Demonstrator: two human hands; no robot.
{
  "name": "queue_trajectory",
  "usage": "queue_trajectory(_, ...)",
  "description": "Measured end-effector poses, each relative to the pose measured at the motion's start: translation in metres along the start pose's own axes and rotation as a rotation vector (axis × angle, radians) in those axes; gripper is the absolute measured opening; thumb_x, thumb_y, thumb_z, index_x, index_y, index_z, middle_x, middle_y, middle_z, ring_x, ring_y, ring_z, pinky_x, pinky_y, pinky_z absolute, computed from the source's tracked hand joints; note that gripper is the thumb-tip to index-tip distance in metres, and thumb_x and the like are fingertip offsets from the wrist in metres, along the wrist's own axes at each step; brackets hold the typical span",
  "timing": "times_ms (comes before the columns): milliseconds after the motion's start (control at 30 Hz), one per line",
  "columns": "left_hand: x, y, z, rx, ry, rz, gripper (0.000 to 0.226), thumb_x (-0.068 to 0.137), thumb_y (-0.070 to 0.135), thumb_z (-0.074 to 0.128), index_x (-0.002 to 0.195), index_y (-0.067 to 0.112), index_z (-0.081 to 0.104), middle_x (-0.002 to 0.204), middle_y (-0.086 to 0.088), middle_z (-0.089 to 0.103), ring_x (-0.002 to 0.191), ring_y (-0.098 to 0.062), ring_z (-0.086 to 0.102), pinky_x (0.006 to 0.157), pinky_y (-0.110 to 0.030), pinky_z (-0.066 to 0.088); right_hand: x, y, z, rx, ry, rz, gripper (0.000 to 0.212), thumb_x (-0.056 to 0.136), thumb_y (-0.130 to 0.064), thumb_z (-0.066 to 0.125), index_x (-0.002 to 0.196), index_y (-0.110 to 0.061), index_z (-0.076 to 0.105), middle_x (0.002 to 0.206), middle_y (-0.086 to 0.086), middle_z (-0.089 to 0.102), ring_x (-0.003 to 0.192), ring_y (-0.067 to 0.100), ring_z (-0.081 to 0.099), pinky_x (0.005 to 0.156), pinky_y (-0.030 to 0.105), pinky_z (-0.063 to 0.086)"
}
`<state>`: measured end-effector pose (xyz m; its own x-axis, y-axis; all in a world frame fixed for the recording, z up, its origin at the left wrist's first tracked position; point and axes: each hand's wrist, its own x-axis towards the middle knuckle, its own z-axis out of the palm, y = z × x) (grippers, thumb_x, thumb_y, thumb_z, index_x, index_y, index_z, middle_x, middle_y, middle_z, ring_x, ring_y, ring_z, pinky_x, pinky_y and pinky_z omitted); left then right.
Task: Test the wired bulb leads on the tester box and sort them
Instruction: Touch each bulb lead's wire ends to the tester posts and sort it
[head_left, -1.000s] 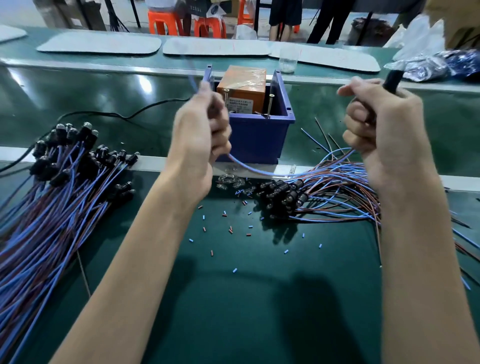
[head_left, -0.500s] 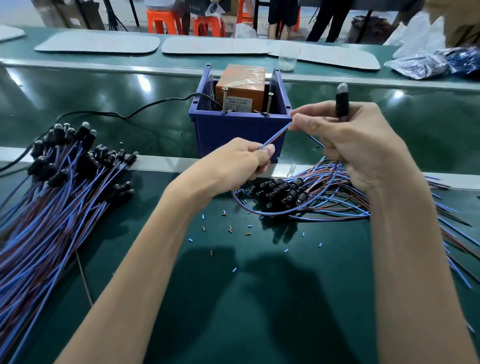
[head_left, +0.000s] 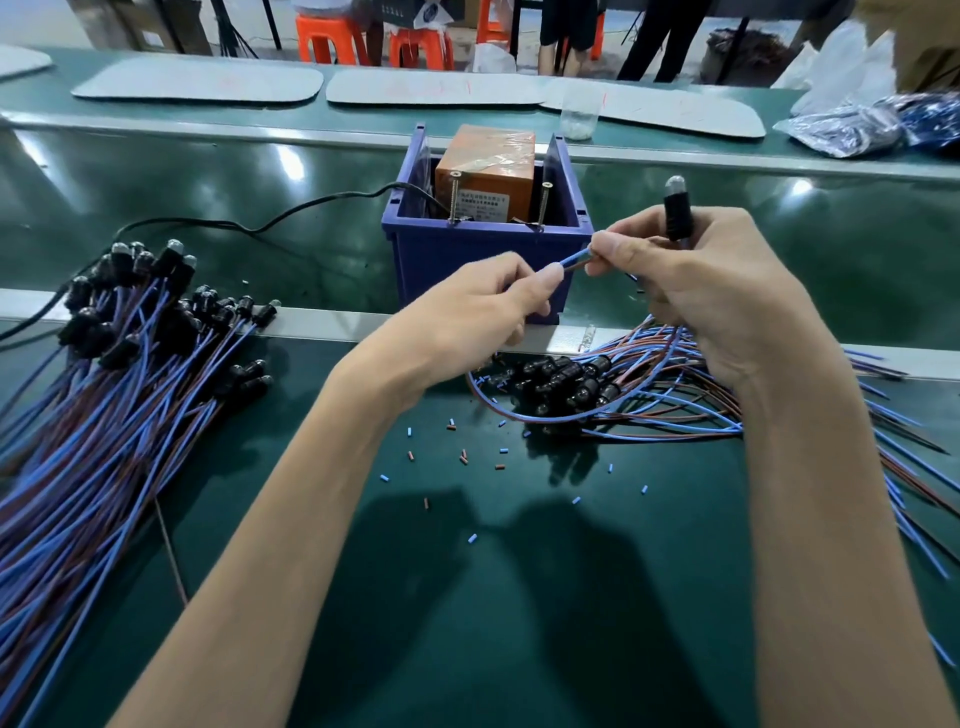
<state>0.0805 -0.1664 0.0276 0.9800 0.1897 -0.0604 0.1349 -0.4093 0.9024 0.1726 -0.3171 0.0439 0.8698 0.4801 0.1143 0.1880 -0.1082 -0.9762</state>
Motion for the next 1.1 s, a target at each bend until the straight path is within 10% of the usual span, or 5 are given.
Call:
queue_trajectory(767,0.000,0.001,0.000,-0.072,0.186,0.143,0.029,0.099,0.025,0.050,0.073,0.021,0.061,0.047,0.014,0.031,0.045,-0.004,0.027,0.041,-0.014,0.023,0.000,0.002,0.014,-0.214,-0.069,-0.110,0.017,0.088,-0.017,0.067,0.072,-0.021,0.067,0.060,-0.010,0.066,0.043,-0.006,0.045,0.045,0.004,0.030)
queue_trajectory(1100,-0.002,0.001,-0.005,0.023,0.221,0.094,0.034,0.096,0.032,0.054,0.064,0.025,0.062,0.054,0.011,0.043,0.054,-0.008,0.034,0.048,-0.018,0.028,0.005,0.007,0.023,-0.291,0.022,-0.055,0.024,0.085,-0.019,0.067,0.061,-0.023,0.063,0.054,-0.016,0.065,0.062,0.001,0.054,0.063,0.022,0.039)
